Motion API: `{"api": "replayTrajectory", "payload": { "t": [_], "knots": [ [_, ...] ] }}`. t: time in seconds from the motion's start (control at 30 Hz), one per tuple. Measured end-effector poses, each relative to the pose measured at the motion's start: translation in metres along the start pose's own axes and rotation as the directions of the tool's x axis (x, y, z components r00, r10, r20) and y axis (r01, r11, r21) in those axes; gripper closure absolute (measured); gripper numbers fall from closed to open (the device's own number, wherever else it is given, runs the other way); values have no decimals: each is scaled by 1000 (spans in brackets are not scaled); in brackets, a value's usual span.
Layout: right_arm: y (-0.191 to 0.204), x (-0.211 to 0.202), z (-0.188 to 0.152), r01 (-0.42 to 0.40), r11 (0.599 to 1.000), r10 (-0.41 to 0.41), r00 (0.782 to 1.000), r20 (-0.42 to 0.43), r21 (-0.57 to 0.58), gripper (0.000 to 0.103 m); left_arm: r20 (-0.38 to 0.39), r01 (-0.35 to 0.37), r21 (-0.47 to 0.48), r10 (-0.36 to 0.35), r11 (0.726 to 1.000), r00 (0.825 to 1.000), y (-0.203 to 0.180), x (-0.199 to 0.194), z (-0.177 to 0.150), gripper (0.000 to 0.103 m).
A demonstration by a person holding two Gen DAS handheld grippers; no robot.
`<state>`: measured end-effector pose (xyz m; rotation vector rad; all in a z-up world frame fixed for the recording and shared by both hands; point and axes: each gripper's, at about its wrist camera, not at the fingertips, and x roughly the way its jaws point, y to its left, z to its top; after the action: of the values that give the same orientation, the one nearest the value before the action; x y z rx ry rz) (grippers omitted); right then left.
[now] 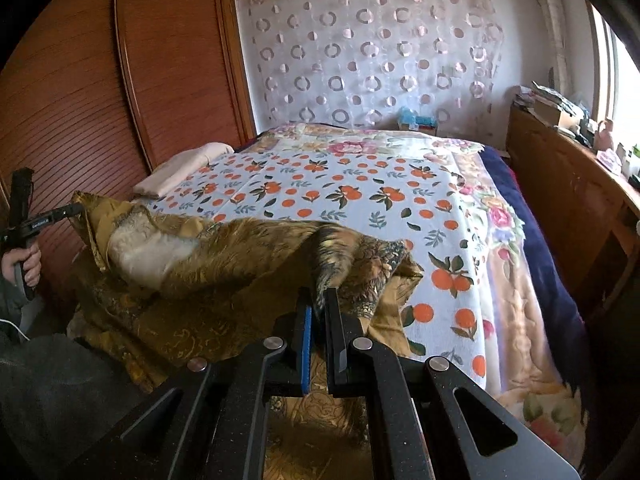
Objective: Fold small clothes
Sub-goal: 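Pull the shirt off the orange-print sheet toward the grippers with both grippers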
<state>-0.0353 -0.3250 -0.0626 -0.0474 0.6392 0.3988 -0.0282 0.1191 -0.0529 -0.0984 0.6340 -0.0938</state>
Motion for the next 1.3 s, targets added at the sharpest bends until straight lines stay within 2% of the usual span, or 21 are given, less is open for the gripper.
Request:
{"api": "replayTrajectory", "payload": {
  "t": [0.07, 0.13, 0.17, 0.3, 0.43, 0.63, 0.83, 1.17, 1.3],
  "knots": [
    [-1, 0, 2, 22, 1000, -22, 1000, -3, 1, 82, -8, -17, 2, 17, 1000, 1000, 1, 1, 0, 91],
    [-3, -6, 6, 34, 999, -34, 999, 11, -3, 72, 8, -30, 8, 30, 1000, 1000, 1, -4, 1, 76],
    [-4, -8, 7, 44, 999, -44, 999, 18, -9, 68, 17, -30, 7, 30, 1000, 999, 2, -6, 2, 64],
    [-9, -8, 13, 94, 995, -93, 995, 38, -18, 56, 40, -37, 2, 37, 999, 999, 8, -7, 10, 37],
    [-14, 16, 18, 113, 994, -113, 993, 18, -11, 48, 43, -51, -1, 51, 999, 998, 14, 4, 18, 36],
    [-26, 63, 24, 108, 994, -108, 994, -18, 22, 45, 9, -59, 25, 59, 998, 998, 18, 33, 30, 36],
    [-34, 96, 27, 109, 993, -105, 990, -95, 37, 42, -109, -92, 37, 96, 995, 989, 26, 76, 31, 36],
    [-38, 108, 28, 115, 992, -107, 982, -153, 46, 36, -240, -106, 56, 117, 993, 964, 32, 119, 19, 36],
    [-38, 113, 32, 113, 993, -103, 980, -167, 47, 35, -241, -94, 39, 101, 995, 965, 36, 123, 15, 33]
  ]
}}
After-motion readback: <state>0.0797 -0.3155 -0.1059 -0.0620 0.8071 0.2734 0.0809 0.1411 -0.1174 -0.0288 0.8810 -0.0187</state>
